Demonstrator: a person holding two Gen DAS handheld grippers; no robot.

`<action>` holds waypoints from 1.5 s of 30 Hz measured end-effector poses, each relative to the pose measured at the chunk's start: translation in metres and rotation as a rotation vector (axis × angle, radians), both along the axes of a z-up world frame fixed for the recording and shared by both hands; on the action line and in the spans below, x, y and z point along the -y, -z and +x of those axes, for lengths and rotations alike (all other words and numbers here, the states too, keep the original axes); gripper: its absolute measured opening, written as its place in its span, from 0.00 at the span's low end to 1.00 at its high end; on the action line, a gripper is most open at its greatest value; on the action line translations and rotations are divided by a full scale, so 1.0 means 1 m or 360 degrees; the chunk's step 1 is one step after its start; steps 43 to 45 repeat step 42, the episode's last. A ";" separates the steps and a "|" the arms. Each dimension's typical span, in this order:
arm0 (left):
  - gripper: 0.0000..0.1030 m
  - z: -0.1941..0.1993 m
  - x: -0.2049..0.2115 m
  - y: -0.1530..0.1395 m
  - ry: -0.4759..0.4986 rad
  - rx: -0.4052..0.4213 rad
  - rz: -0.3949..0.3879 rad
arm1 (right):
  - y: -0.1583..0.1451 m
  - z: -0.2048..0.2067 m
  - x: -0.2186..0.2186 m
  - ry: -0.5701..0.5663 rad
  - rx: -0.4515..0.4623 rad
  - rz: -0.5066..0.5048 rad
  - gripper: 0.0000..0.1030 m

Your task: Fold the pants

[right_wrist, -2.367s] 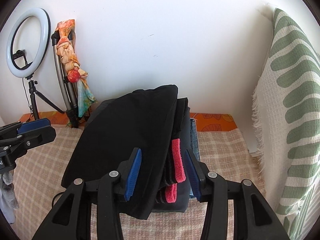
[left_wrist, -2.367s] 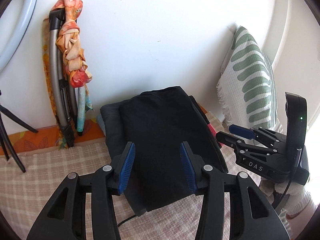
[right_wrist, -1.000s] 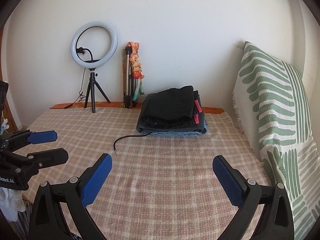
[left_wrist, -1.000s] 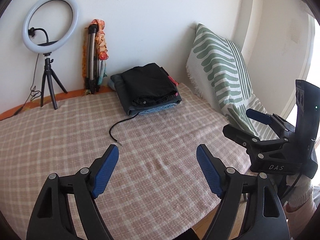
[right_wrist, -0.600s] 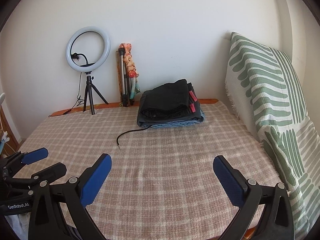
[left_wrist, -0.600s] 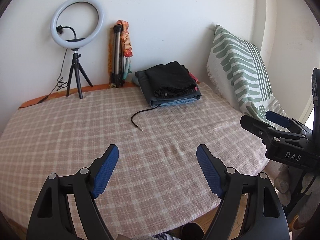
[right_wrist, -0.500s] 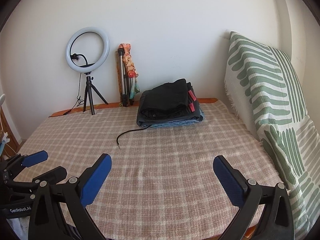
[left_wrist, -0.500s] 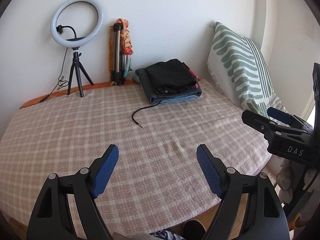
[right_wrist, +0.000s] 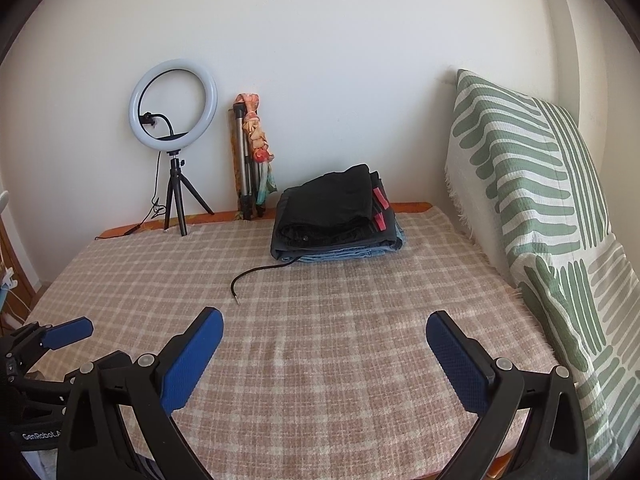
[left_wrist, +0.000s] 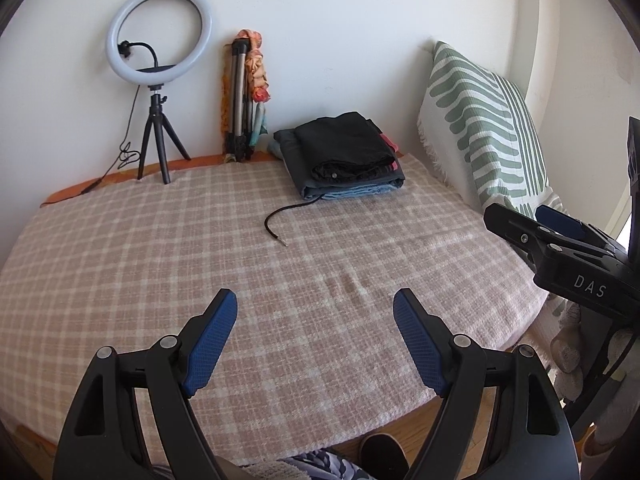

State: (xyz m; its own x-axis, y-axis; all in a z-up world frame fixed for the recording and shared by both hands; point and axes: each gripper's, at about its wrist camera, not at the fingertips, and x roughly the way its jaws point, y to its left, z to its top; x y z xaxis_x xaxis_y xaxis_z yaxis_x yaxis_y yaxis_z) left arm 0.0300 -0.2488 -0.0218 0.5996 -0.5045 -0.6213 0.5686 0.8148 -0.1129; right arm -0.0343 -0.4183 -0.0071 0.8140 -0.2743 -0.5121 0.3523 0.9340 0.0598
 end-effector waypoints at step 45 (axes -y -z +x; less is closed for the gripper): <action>0.78 0.000 -0.009 -0.006 -0.0075 0.0042 -0.0019 | 0.006 0.012 -0.009 -0.0060 -0.0041 -0.0022 1.00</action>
